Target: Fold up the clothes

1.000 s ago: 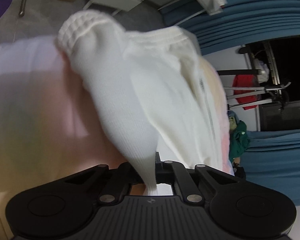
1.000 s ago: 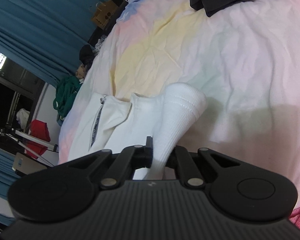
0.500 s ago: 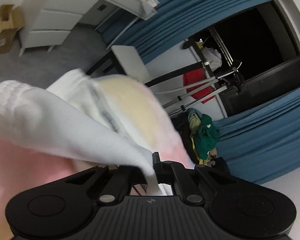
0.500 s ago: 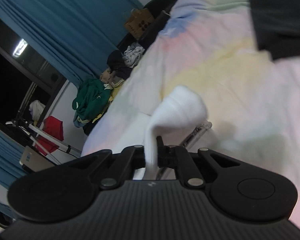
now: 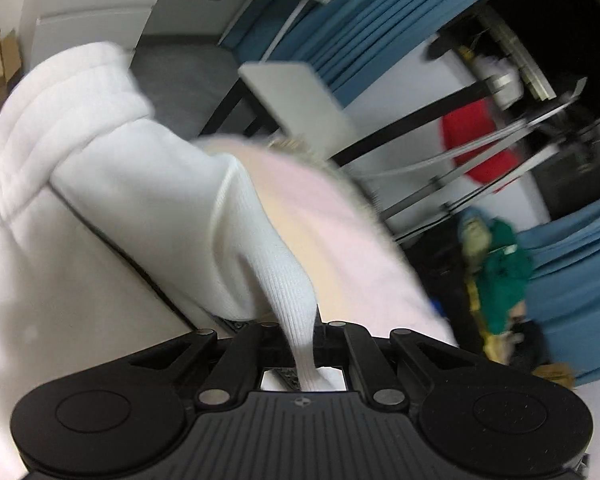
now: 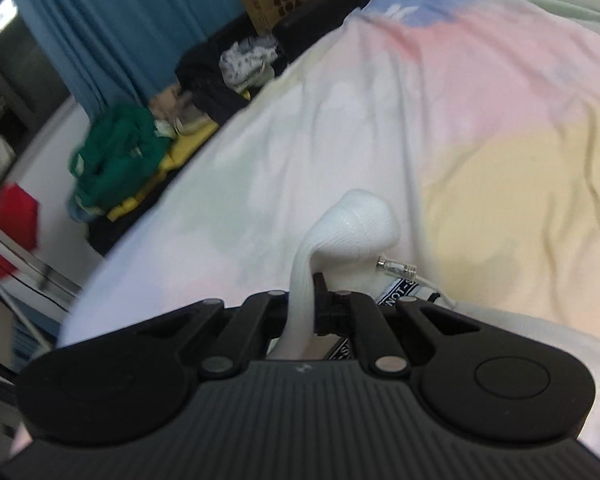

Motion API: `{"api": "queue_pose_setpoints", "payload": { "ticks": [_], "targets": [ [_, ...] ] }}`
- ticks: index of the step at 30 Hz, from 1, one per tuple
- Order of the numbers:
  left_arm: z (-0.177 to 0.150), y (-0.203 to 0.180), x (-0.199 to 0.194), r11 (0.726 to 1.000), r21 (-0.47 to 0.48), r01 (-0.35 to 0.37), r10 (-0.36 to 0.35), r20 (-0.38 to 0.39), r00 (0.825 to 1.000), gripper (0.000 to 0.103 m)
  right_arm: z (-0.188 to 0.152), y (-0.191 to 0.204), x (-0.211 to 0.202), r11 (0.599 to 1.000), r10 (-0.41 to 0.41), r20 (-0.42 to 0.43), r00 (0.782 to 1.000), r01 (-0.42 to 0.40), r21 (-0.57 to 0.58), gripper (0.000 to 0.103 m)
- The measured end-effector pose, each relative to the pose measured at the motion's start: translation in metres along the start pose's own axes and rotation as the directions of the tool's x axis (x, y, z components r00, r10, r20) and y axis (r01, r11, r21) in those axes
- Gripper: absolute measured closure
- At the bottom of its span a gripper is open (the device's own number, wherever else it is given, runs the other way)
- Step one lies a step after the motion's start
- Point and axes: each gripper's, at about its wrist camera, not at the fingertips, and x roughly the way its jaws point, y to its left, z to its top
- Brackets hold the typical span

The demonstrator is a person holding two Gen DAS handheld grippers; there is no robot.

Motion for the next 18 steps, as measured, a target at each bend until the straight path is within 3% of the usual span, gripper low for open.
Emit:
{"api": "queue_pose_setpoints", "payload": {
  "ticks": [3,6,8,10,12,14,16,18],
  "targets": [
    [-0.001,0.013,0.021,1.0,0.003,0.013,-0.013,-0.003,1.0,0.096,-0.005,0.0,0.016,0.999,0.019,-0.017,1.0,-0.019,-0.044,0.092],
    [-0.001,0.013,0.016,0.993,0.106,0.042,-0.043,0.007,0.999,0.091,-0.002,-0.008,0.012,0.996,0.071,-0.047,0.996,-0.073,-0.055,0.082],
    [-0.001,0.013,0.002,0.987,0.15,0.059,-0.063,0.017,0.998,0.072,0.002,-0.012,-0.005,0.99,0.105,-0.039,0.994,-0.108,-0.089,0.074],
    [-0.003,0.013,-0.018,0.985,0.156,0.076,-0.082,0.038,0.996,0.063,0.003,-0.015,-0.027,0.985,0.125,-0.008,0.992,-0.125,-0.122,0.053],
    [-0.006,0.017,-0.044,0.985,0.157,0.077,-0.089,0.073,0.993,0.056,0.01,-0.022,-0.05,0.985,0.133,0.018,0.991,-0.13,-0.116,0.043],
    [-0.014,0.022,-0.07,0.985,0.15,0.084,-0.099,0.1,0.99,0.036,0.014,-0.035,-0.076,0.985,0.147,0.038,0.988,-0.143,-0.092,0.043],
    [-0.025,0.034,-0.1,0.984,0.137,0.113,-0.129,0.113,0.985,0.024,0.015,-0.051,-0.1,0.985,0.164,0.044,0.985,-0.161,-0.056,0.043],
    [-0.041,0.056,-0.119,0.985,0.087,0.151,-0.159,0.089,0.983,0.022,0.009,-0.071,-0.117,0.982,0.19,0.02,0.982,-0.19,0.009,0.041]
  ]
}}
